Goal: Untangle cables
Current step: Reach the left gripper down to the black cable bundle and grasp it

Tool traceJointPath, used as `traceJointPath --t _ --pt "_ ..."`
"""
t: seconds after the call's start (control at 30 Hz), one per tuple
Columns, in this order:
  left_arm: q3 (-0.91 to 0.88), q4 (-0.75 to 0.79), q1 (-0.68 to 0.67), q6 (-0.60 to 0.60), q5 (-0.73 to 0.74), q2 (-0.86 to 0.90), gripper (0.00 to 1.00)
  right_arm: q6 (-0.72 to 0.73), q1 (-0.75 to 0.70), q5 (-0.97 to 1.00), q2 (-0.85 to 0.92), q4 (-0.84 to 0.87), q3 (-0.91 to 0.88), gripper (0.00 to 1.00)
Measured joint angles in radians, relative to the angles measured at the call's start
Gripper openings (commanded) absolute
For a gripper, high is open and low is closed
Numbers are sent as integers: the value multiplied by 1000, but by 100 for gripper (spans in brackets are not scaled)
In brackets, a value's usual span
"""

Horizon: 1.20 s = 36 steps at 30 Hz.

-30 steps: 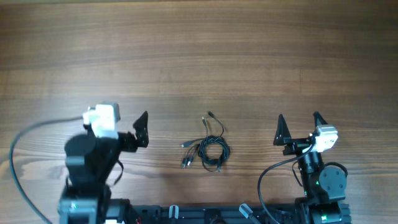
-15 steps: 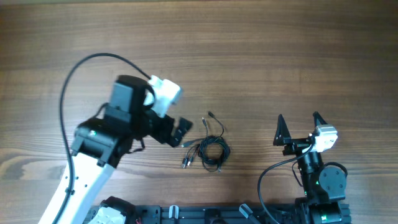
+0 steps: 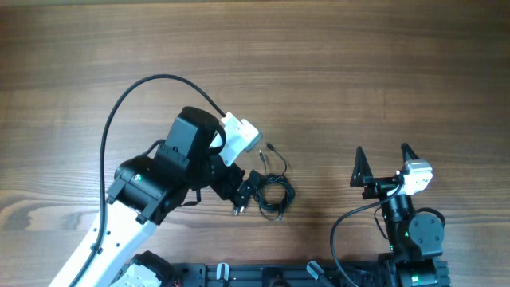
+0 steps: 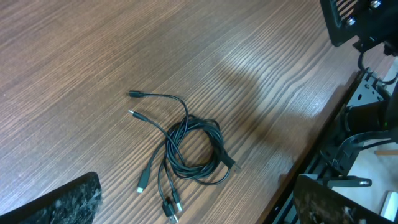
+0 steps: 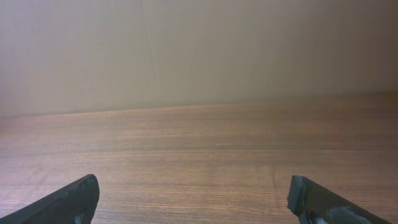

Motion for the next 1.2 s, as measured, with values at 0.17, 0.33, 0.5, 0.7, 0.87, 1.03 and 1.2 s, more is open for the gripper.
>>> traceJointPath --t 0.17,0.33,0.5,0.7,0.87,1.03,1.2 --pt "4 -53 0 -42 7 116 100 0 0 0 0 0 0 100" --pt "0 -61 -16 -52 7 331 100 0 0 0 0 0 0 100" --pt "-3 -50 -84 -52 6 482 100 0 0 0 0 0 0 100" --pt "-3 -35 -111 -104 -77 505 100 0 0 0 0 0 0 100" --pt "-4 15 -120 -202 -153 505 100 0 0 0 0 0 0 100" --pt "-4 83 -161 -222 -152 505 100 0 0 0 0 0 0 100" --pt "-4 109 -182 -225 -211 507 100 0 0 0 0 0 0 100"
